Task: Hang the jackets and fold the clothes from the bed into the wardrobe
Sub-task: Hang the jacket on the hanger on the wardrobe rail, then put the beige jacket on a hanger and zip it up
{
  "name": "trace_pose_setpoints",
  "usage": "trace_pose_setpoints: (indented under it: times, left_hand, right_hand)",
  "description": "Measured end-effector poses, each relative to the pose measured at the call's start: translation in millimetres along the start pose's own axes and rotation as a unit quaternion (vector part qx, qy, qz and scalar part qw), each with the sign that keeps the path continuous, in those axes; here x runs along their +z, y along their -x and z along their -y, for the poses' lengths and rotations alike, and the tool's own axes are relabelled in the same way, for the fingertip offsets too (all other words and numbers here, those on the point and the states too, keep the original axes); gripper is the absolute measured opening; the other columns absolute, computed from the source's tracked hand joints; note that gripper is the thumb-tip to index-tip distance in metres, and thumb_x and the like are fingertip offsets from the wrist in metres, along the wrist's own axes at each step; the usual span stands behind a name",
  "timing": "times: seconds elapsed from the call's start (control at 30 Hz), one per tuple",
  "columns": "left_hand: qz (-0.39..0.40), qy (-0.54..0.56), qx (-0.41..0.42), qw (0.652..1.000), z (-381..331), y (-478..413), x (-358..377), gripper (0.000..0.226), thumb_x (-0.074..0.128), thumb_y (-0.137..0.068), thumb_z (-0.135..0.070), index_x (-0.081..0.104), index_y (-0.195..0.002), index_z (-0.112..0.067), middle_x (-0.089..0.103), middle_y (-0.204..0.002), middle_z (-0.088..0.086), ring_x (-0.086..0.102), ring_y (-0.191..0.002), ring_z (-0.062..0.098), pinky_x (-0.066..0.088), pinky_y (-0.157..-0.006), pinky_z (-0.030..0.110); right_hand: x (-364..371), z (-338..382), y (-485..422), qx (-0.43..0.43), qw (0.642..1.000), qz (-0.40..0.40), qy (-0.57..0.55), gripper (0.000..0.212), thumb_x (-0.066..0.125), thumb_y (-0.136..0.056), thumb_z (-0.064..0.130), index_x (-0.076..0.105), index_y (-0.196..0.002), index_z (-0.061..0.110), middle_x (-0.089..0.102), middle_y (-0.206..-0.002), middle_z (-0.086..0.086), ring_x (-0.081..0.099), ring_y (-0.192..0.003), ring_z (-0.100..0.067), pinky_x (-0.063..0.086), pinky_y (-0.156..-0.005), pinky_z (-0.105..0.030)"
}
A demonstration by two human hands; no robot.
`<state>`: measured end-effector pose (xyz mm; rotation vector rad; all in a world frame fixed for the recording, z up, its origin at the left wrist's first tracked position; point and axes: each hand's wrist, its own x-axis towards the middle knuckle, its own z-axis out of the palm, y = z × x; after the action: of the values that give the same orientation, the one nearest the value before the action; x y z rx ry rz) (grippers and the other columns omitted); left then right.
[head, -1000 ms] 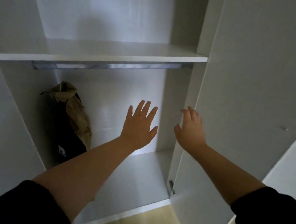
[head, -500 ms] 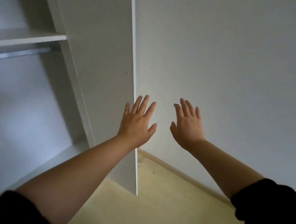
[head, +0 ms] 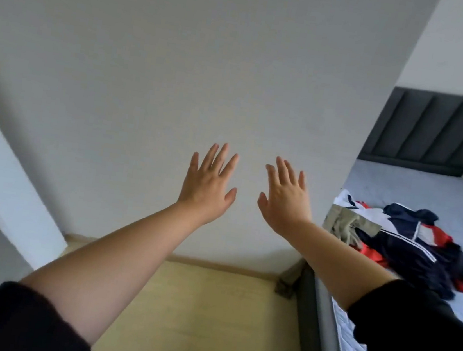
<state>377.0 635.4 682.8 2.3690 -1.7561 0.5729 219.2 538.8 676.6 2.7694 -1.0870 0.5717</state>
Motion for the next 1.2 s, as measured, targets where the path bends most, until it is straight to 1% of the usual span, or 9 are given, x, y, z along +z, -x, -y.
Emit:
trace_pose_setpoints:
  times: [0.13,0.27,0.63,0.8,0.9,1.0,1.07,1.13,1.2]
  left_hand:
    - [0.013,0.020,0.023,0.999,-86.1,-53.2,38.6,0.069,0.032,-0.097,-0.048,0.004,-0.152,-0.019,-0.002,-0.160,0.008,-0.005,-0.147,0.026,0.005,-0.116,0.051]
    - [0.060,0.032,0.028,0.997,-145.7,-91.5,79.4,0.070,0.030,-0.097,-0.048,-0.001,-0.152,-0.019,-0.005,-0.160,0.008,-0.005,-0.147,0.027,0.006,-0.116,0.051]
    - [0.121,0.056,0.094,0.986,-216.7,-240.3,200.7,0.070,0.031,-0.097,-0.046,-0.004,-0.152,-0.020,-0.011,-0.160,0.007,-0.011,-0.147,0.027,0.003,-0.116,0.049]
    - [0.131,0.058,0.139,0.980,-243.3,-302.4,262.6,0.072,0.033,-0.097,-0.045,-0.004,-0.152,-0.020,-0.013,-0.160,0.008,-0.015,-0.146,0.027,0.001,-0.116,0.050]
    - [0.140,0.050,0.191,0.970,-258.0,-313.6,307.9,0.073,0.036,-0.097,-0.041,-0.007,-0.152,-0.020,-0.017,-0.159,0.006,-0.018,-0.145,0.026,-0.006,-0.116,0.049]
    - [0.158,0.043,0.214,0.963,-272.0,-315.5,360.6,0.074,0.038,-0.096,-0.036,-0.008,-0.152,-0.020,-0.027,-0.154,0.003,-0.022,-0.144,0.025,-0.013,-0.114,0.047]
    - [0.166,0.033,0.226,0.959,-283.1,-312.3,397.8,0.073,0.037,-0.097,-0.032,-0.009,-0.152,-0.020,-0.027,-0.154,0.003,-0.030,-0.141,0.023,-0.019,-0.111,0.046]
    - [0.169,0.033,0.218,0.961,-294.9,-306.9,436.1,0.072,0.036,-0.097,-0.029,-0.009,-0.152,-0.019,-0.029,-0.152,0.002,-0.038,-0.133,0.021,-0.023,-0.108,0.045]
    - [0.174,0.042,0.197,0.964,-307.8,-298.1,474.7,0.071,0.035,-0.097,-0.029,-0.010,-0.151,-0.019,-0.033,-0.148,0.003,-0.041,-0.131,0.022,-0.024,-0.107,0.044]
  right_hand:
    - [17.2,-101.6,1.5,0.040,0.999,0.015,-0.002,0.061,0.044,-0.094,0.033,0.023,-0.147,0.012,0.012,-0.159,-0.013,0.008,-0.147,-0.027,0.006,-0.118,-0.048]
    - [45.5,-175.0,1.3,0.073,0.996,0.053,0.008,0.061,0.045,-0.093,0.032,0.023,-0.147,0.012,0.011,-0.159,-0.012,0.007,-0.147,-0.027,0.006,-0.118,-0.048]
    - [138.6,-312.3,-55.5,0.162,0.981,0.105,0.032,0.063,0.048,-0.091,0.032,0.024,-0.146,0.011,0.012,-0.159,-0.011,0.009,-0.146,-0.025,0.009,-0.117,-0.045]
    - [186.4,-370.4,-91.2,0.223,0.967,0.127,-0.006,0.063,0.049,-0.090,0.025,0.026,-0.146,0.010,0.010,-0.159,-0.008,0.008,-0.147,-0.024,0.010,-0.118,-0.044]
    - [228.4,-397.2,-97.2,0.248,0.958,0.143,-0.031,0.058,0.049,-0.089,0.022,0.032,-0.142,0.009,0.014,-0.159,-0.009,0.010,-0.146,-0.025,0.009,-0.117,-0.042]
    - [278.2,-418.1,-93.2,0.270,0.949,0.141,-0.076,0.056,0.051,-0.086,0.017,0.037,-0.140,0.007,0.022,-0.157,-0.010,0.016,-0.145,-0.026,0.013,-0.119,-0.042]
    - [315.6,-430.7,-85.0,0.277,0.945,0.147,-0.097,0.058,0.053,-0.085,0.015,0.038,-0.140,0.006,0.027,-0.155,-0.011,0.019,-0.144,-0.027,0.016,-0.118,-0.042]
    - [354.0,-441.9,-74.1,0.284,0.938,0.164,-0.114,0.059,0.053,-0.086,0.016,0.036,-0.142,0.007,0.027,-0.154,-0.011,0.020,-0.144,-0.026,0.016,-0.118,-0.040]
    - [392.3,-451.2,-60.5,0.290,0.929,0.185,-0.132,0.061,0.053,-0.088,0.018,0.032,-0.144,0.007,0.024,-0.156,-0.011,0.017,-0.145,-0.025,0.014,-0.119,-0.038]
